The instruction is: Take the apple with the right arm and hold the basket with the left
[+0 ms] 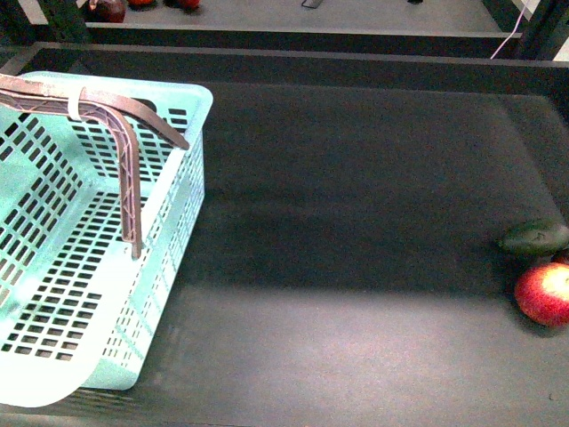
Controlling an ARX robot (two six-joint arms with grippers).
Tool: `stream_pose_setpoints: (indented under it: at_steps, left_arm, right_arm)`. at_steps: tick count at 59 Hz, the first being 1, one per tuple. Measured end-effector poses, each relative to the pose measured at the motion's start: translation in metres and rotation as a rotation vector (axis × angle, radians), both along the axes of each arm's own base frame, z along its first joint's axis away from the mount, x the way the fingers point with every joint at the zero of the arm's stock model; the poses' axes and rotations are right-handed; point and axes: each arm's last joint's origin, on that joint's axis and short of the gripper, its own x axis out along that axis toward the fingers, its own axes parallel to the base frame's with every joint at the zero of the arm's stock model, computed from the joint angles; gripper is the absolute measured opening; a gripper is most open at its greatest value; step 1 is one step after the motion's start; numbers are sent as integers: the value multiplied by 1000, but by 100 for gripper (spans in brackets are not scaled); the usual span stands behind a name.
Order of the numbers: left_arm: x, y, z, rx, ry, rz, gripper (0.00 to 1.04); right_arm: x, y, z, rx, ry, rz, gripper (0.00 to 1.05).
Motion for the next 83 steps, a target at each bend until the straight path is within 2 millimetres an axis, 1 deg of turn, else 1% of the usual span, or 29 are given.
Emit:
stream_pose_setpoints:
  at_steps: [9,19,24,29,30,36,43,45,50,59,66,70,74,76,77,80,83]
  left_arm:
    - [7,-2,-8,-6,35,9,98]
    - [18,0,-17,5,69,31,98]
    - [22,1,-17,5,67,41,96]
    - [28,2,-18,8,69,52,79]
    - [29,2,-18,10,68,55,74]
    - [31,2,-17,10,65,57,49]
    - [31,2,-17,15,66,63,31]
    - [31,2,-17,15,66,63,24]
    - [31,3,-17,8,65,66,16]
    - [30,3,-12,32,49,45,16]
    - [23,1,-1,91,14,-19,15]
    - [13,-4,12,123,-26,-74,15]
    - [-1,-13,32,135,-69,-147,15]
    - [-11,-21,45,135,-93,-204,15]
    - [-11,-22,46,135,-96,-209,15]
    - [-21,-34,60,127,-124,-277,15]
    - [-29,-44,70,122,-141,-320,15]
  right_arm:
    - [0,0,0,0,0,0,96]
    - [0,0,0,0,0,0,96]
    - [0,0,0,0,0,0,96]
    - [0,0,0,0,0,0,96]
    - [0,0,0,0,0,0,96]
    - [0,0,0,0,0,0,96]
    - [0,0,0,0,0,0,96]
    - [0,0,0,0,0,0,96]
    - [0,0,0,0,0,0,96]
    - [0,0,0,0,0,0,96]
    - [0,0,0,0,0,0,96]
    - [0,0,0,0,0,0,96]
    - [0,0,0,0,0,0,96]
    - [0,0,0,0,0,0,96]
    - [0,0,0,0,0,0,96]
    - [0,0,0,0,0,0,96]
    - [0,0,0,0,0,0,96]
